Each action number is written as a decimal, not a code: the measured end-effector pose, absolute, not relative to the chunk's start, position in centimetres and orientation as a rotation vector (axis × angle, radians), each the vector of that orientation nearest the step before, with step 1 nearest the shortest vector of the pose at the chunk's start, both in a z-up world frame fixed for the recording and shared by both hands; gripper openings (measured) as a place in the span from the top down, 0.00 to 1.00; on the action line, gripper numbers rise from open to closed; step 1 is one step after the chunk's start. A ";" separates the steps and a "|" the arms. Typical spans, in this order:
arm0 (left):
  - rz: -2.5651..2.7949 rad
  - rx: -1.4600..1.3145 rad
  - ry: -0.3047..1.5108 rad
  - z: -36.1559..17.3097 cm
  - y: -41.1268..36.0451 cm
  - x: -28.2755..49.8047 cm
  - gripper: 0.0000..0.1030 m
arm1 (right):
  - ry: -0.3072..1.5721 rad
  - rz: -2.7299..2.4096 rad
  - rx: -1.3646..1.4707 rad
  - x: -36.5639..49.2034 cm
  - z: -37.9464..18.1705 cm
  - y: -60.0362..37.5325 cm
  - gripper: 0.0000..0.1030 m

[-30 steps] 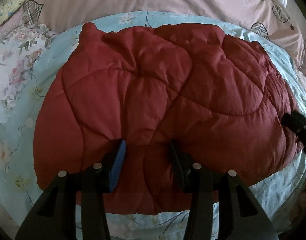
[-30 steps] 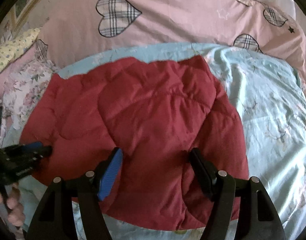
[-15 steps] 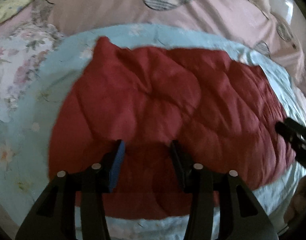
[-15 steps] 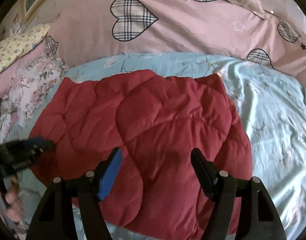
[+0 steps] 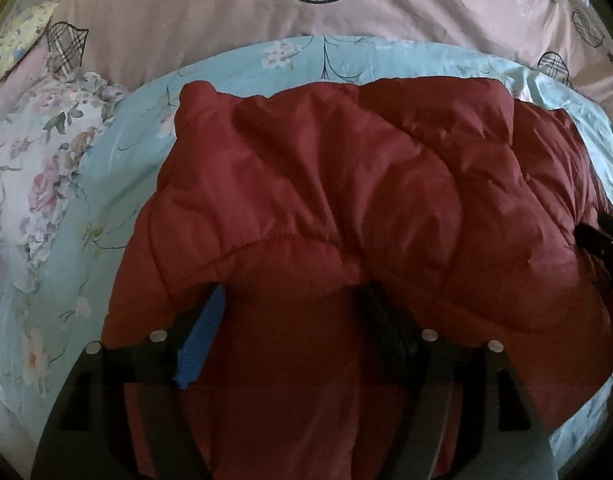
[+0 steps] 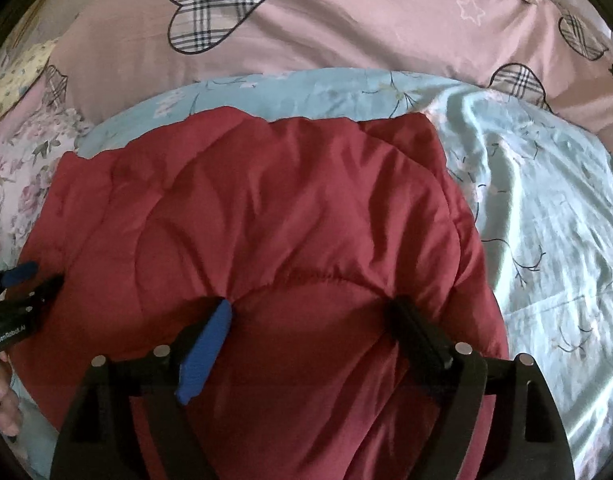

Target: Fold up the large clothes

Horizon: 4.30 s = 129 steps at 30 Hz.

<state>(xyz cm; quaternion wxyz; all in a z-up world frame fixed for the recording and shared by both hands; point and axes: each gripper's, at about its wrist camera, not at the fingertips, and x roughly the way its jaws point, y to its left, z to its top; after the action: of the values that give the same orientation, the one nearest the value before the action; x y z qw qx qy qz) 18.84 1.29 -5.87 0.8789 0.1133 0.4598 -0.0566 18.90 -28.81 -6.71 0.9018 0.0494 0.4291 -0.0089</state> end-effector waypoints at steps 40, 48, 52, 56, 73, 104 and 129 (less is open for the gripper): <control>-0.157 0.188 0.963 -6.4 2.3 15.2 0.17 | 0.827 0.014 0.143 12.8 -4.9 -26.5 0.14; -0.167 0.144 0.944 -4.7 3.5 10.7 0.17 | 0.831 0.080 0.140 7.1 -4.3 -25.6 0.13; -0.178 0.111 0.966 -5.3 5.0 7.7 0.16 | 0.840 0.095 0.130 4.9 -4.6 -25.0 0.13; -0.164 0.124 1.010 -6.6 5.9 5.9 0.16 | 0.863 0.105 0.127 3.2 -5.2 -24.5 0.12; -0.140 0.195 0.997 -3.5 5.0 2.0 0.16 | 0.931 0.148 0.075 0.2 -3.5 -22.3 0.08; -0.093 0.243 0.968 -1.6 2.6 7.7 0.00 | 0.950 0.129 0.079 6.2 -1.9 -23.2 0.00; -0.086 0.241 0.969 -1.8 2.6 9.2 0.00 | 0.956 0.124 0.079 8.1 -1.7 -23.2 0.00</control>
<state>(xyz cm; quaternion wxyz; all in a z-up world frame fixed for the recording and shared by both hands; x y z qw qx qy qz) 9.17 2.55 -1.83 0.8771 0.1155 0.4643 -0.0412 8.10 -23.20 -1.75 0.8852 0.0377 0.4598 0.0597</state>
